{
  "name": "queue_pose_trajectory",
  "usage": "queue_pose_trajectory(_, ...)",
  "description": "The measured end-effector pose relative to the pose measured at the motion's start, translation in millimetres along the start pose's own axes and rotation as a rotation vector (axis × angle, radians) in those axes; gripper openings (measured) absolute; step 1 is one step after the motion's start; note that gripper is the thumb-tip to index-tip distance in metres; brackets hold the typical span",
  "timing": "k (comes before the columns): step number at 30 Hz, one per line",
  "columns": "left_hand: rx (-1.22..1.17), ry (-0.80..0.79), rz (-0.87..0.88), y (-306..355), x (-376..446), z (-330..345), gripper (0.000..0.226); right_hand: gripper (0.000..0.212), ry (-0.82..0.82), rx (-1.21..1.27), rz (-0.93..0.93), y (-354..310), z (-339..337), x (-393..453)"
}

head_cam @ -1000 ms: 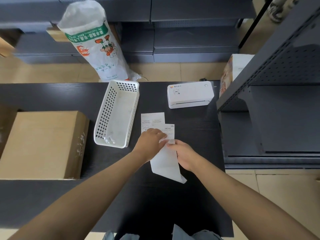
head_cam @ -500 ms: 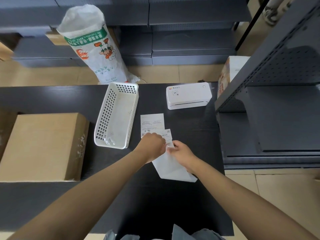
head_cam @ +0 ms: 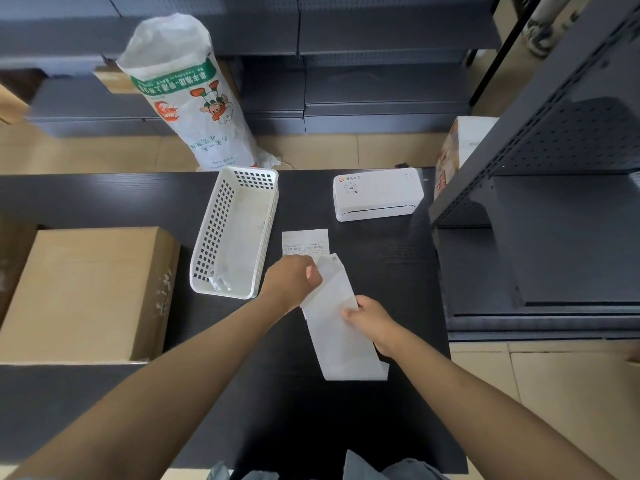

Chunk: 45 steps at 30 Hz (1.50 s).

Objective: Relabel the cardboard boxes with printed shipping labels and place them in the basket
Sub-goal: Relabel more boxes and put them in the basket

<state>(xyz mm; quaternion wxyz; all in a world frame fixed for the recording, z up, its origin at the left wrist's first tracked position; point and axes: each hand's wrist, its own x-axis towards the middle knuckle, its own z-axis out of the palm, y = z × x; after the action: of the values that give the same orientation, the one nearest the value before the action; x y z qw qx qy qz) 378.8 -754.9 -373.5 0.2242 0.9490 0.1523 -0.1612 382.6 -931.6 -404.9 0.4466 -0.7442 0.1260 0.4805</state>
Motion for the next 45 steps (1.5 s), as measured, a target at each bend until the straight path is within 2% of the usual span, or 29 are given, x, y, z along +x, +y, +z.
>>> queue_pose_trajectory(5,-0.098,0.081,-0.131,-6.8,10.9,-24.3,0.02,0.023,0.038,0.031,0.135,14.8,-0.2,4.5)
queue_pose_trajectory(9,-0.078,0.176,-0.173,-17.3,36.0,-61.9,0.016,0.029,0.033,0.008,0.213,13.0,-4.3,7.8)
queue_pose_trajectory(13,-0.039,0.323,-0.151,-25.9,53.3,-95.9,0.022,0.032,0.039,-0.028,0.268,10.1,-7.4,9.0)
queue_pose_trajectory(16,-0.03,0.308,-0.087,-23.0,51.6,-95.8,0.025,0.027,0.05,-0.027,0.233,10.1,-2.6,9.0)
queue_pose_trajectory(19,0.001,0.267,-0.019,-15.2,45.0,-83.4,0.025,0.038,0.166,-0.324,0.14,4.3,6.9,5.1)
queue_pose_trajectory(22,0.046,0.245,-0.003,-7.9,40.2,-75.7,0.025,0.058,0.459,-0.802,0.056,-5.4,11.9,-3.8)
queue_pose_trajectory(24,0.064,0.245,0.014,-5.3,36.4,-75.1,0.025,0.051,0.589,-0.866,-0.098,-18.8,6.9,-7.0)
queue_pose_trajectory(25,0.078,0.248,0.033,-4.0,33.3,-75.4,0.025,0.047,0.58,-0.784,-0.162,-29.6,3.0,-7.5)
queue_pose_trajectory(26,0.093,0.251,0.06,-2.5,29.3,-75.7,0.026,0.046,0.526,-0.598,-0.196,-44.0,-1.4,-7.9)
queue_pose_trajectory(27,0.107,0.253,0.093,-0.9,24.6,-75.8,0.027,0.046,0.439,-0.307,-0.177,-61.0,-5.1,-8.7)
queue_pose_trajectory(29,0.155,0.243,0.179,2.2,13.9,-73.9,0.029,0.047,0.202,0.27,-0.022,-93.6,-9.5,-11.5)
queue_pose_trajectory(31,0.243,0.217,0.285,3.4,0.9,-70.5,0.031,0.048,-0.032,0.494,0.104,-118.0,-11.2,-17.2)
queue_pose_trajectory(33,0.313,0.186,0.383,-0.3,-10.5,-70.1,0.034,0.044,-0.113,0.558,0.146,-128.5,-8.6,-20.8)
queue_pose_trajectory(36,0.398,0.178,0.506,-12.6,-25.1,-71.1,0.035,0.03,-0.057,0.561,0.131,-130.7,1.2,-25.7)
queue_pose_trajectory(39,0.411,0.14,0.573,-28.4,-38.7,-74.9,0.036,0.026,0.001,0.497,0.1,-130.6,13.6,-30.0)
queue_pose_trajectory(42,0.404,0.09,0.602,-51.8,-49.6,-82.3,0.039,0.029,0.131,0.512,0.042,-134.8,27.0,-35.7)
queue_pose_trajectory(45,0.432,0.072,0.541,-87.9,-55.8,-96.1,0.043,0.028,0.304,0.496,-0.067,-142.6,38.7,-42.7)
